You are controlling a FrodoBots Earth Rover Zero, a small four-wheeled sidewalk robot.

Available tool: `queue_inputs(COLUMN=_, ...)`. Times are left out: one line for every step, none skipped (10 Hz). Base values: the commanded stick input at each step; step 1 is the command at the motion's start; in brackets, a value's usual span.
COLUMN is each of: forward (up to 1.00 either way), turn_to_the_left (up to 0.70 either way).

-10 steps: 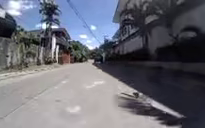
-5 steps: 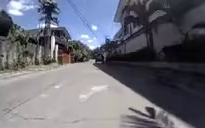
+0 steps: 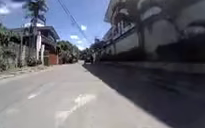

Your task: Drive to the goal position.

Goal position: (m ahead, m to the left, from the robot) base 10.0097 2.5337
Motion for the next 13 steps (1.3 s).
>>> queue_inputs(forward=1.00, turn_to_the_left=0.00)
queue_inputs(forward=1.00, turn_to_the_left=0.00)
queue_inputs(forward=1.00, turn_to_the_left=0.00)
queue_inputs(forward=1.00, turn_to_the_left=0.00)
queue_inputs(forward=1.00, turn_to_the_left=0.00)
queue_inputs(forward=1.00, turn_to_the_left=0.00)
queue_inputs(forward=1.00, turn_to_the_left=0.00)
queue_inputs(forward=1.00, turn_to_the_left=0.00)
queue_inputs(forward=1.00, turn_to_the_left=0.00)
queue_inputs(forward=1.00, turn_to_the_left=0.00)
queue_inputs(forward=1.00, turn_to_the_left=0.00)
queue_inputs(forward=1.00, turn_to_the_left=0.00)
queue_inputs(forward=1.00, turn_to_the_left=0.00)
